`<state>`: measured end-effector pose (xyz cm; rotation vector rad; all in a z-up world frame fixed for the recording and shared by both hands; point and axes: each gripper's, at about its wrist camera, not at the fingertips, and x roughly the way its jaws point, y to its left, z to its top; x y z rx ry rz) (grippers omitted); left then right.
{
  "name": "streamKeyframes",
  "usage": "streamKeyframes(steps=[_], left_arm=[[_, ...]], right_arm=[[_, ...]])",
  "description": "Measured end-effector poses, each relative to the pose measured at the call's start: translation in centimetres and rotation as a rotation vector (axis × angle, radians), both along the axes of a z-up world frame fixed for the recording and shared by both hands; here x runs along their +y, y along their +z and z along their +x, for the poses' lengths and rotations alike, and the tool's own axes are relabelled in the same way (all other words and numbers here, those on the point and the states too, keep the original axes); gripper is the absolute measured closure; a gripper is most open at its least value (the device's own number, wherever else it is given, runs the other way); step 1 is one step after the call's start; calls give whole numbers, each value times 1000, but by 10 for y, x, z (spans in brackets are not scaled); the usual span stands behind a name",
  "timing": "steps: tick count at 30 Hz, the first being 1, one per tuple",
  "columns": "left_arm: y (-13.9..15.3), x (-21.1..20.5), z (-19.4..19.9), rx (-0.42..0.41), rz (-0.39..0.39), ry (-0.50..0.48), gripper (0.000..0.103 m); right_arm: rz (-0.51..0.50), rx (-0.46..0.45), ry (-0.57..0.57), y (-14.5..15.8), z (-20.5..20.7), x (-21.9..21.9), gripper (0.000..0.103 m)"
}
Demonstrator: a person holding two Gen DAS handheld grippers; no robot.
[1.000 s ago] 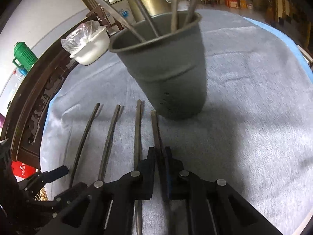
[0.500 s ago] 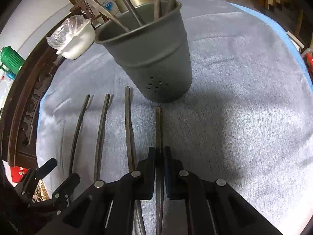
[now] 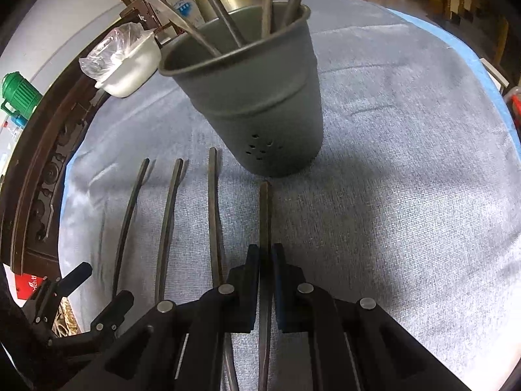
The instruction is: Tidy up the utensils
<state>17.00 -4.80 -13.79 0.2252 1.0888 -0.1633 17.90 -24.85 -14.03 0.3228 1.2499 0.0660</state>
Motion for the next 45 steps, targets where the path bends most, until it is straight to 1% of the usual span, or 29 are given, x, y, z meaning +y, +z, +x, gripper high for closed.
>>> streamKeyframes(steps=[18, 23, 26, 27, 31, 37, 38, 40, 41, 44, 45], left_arm=[[-2, 2, 9, 12, -25, -21, 22], [4, 13, 26, -5, -35, -15, 22], [7, 20, 44, -9, -46, -9, 22], [7, 21, 48, -3, -50, -11, 22], [3, 21, 70, 72, -113, -46, 22], [-5, 16, 94, 148, -158, -33, 23], [-7, 15, 96, 162, -161, -30, 24], [-8, 11, 99, 185, -174, -33, 34], [-10, 8, 101, 193, -172, -37, 34], [-9, 3, 104, 179, -146, -40, 46], [-9, 1, 105, 174, -144, -39, 53]], right_arm=[[-36, -8, 29, 1, 5, 4, 94], [-38, -13, 32, 1, 7, 6, 94], [-32, -12, 29, 0, 9, 7, 94], [-30, -12, 28, 0, 9, 6, 94], [-24, -14, 25, 0, 8, 5, 94], [-1, -13, 18, -1, 6, -2, 94], [-1, -13, 19, -1, 6, -2, 94], [0, -14, 19, -1, 6, -4, 94], [1, -14, 18, -1, 6, -4, 94], [4, -14, 18, 0, 5, -6, 94], [4, -14, 18, 0, 5, -7, 94]])
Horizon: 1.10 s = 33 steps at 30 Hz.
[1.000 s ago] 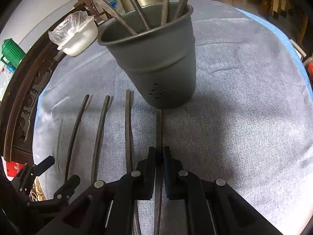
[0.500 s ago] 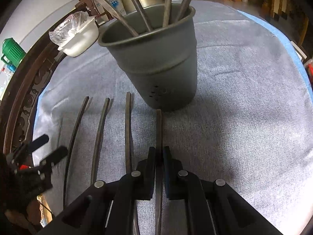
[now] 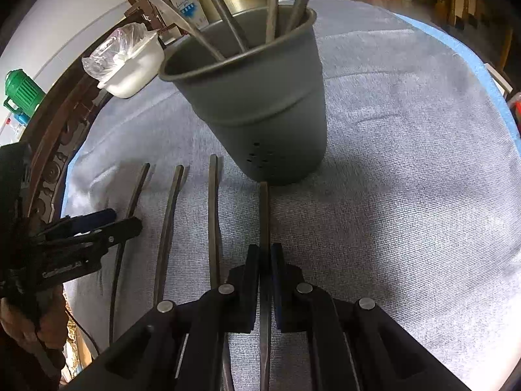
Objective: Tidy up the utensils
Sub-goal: 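Close the left tool on a dark chopstick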
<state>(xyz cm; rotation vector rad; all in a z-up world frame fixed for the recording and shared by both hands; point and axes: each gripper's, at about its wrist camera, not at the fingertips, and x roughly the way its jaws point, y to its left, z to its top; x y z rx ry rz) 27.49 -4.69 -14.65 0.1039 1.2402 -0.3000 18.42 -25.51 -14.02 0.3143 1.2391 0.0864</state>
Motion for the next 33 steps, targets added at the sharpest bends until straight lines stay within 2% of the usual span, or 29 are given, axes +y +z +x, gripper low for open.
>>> streamKeyframes(steps=[2, 4, 5, 11, 15, 17, 19, 21, 29, 32, 33], left_arm=[[1, -1, 6, -4, -2, 13, 68], [1, -1, 8, 3, -15, 19, 90], [0, 0, 7, 11, -27, 17, 92], [-1, 4, -15, 33, -52, -2, 93], [-2, 6, -21, 67, -72, -4, 93], [-1, 9, -18, 75, -75, 11, 90], [1, 14, -13, 74, -72, 33, 69], [1, 16, -9, 73, -78, 50, 64], [0, -5, 11, 60, -73, 21, 65], [-1, -7, 19, 54, -50, 25, 76], [-2, -8, 21, 49, -46, 27, 83]], right_arm=[[0, 3, 1, 1, 1, 1, 94], [10, 4, 2, 1, 1, 0, 94], [21, 3, -1, 0, 2, 0, 94], [127, 16, -40, -3, -2, -20, 96], [84, 32, -17, -1, -1, -15, 95], [60, 42, -11, 1, 0, -8, 94], [43, 55, -7, 1, 4, -3, 94], [10, 65, -2, 2, 9, 4, 93], [-45, 66, -9, 3, 27, 21, 93], [-75, 47, 14, 3, 31, 28, 94], [-79, 41, 17, 3, 32, 29, 94]])
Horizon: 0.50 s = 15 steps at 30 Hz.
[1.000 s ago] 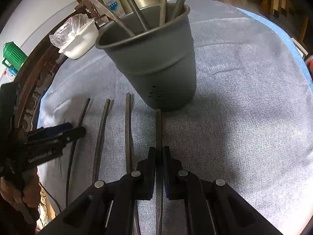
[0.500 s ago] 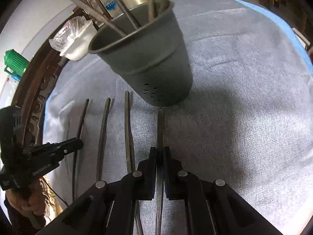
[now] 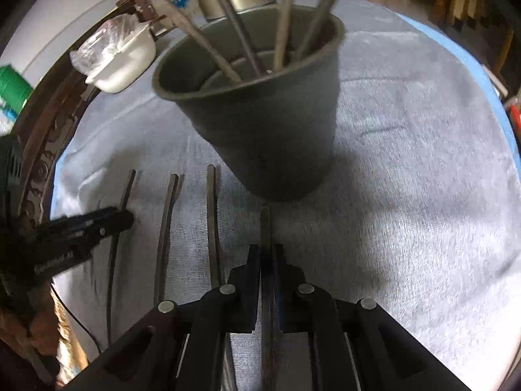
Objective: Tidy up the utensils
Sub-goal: 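Close the left tool on a dark chopstick, then lift both chopsticks over the grey cup and open the left tool to drop its chopstick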
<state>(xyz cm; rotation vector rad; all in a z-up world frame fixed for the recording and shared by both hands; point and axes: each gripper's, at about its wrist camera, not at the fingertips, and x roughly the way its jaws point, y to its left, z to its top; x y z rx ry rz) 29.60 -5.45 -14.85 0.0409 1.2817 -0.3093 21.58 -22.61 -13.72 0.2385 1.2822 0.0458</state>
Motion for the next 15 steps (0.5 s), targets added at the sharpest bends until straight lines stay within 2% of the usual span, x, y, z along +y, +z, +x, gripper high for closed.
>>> streamKeyframes(steps=[3, 9, 15], left_arm=[[-3, 1, 4, 1, -21, 12, 96], [8, 14, 0, -23, -82, 43, 96], [46, 15, -17, -138, -133, 51, 96]], right_arm=[[5, -16, 3, 0, 0, 3, 95], [56, -72, 9, 7, -10, 2, 97], [83, -172, 25, 28, -21, -5, 97]])
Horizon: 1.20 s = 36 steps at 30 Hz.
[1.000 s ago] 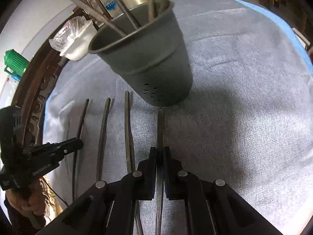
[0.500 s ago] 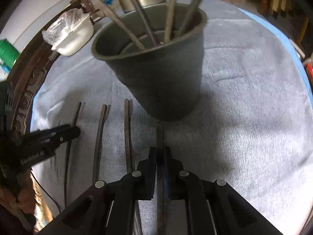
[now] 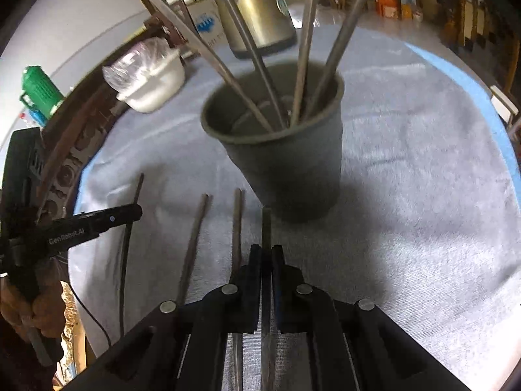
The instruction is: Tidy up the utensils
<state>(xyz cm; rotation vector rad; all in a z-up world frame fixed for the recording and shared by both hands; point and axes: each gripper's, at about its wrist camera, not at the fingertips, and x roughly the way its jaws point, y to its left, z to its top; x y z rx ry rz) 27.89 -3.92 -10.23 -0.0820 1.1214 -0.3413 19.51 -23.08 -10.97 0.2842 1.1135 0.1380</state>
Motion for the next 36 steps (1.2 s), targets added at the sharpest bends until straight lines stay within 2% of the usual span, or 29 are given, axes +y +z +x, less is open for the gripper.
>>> streamKeyframes(steps=[7, 12, 17, 23, 29, 32, 35, 36], left_arm=[[53, 1, -26, -183, -60, 4, 96], [85, 0, -43, -264, -101, 6, 96], [112, -5, -55, -348, -131, 3, 97], [134, -15, -60, -409, -154, -10, 97], [141, -17, -56, -421, -130, -11, 97], [133, 2, -43, -363, -133, 32, 97], [110, 22, -17, -271, -75, 69, 96], [100, 25, -8, -239, -43, 73, 92]], right_arm=[[47, -130, 7, 29, -12, -21, 97], [69, -267, 36, 65, -32, -32, 97], [111, -404, 18, 94, -43, -40, 97], [132, -506, -20, 120, -48, -50, 97], [133, -561, -33, 139, -44, -52, 97], [139, -567, -36, 141, -46, -55, 96], [143, -551, -36, 134, -48, -59, 97], [148, -542, -41, 131, -49, -60, 97]])
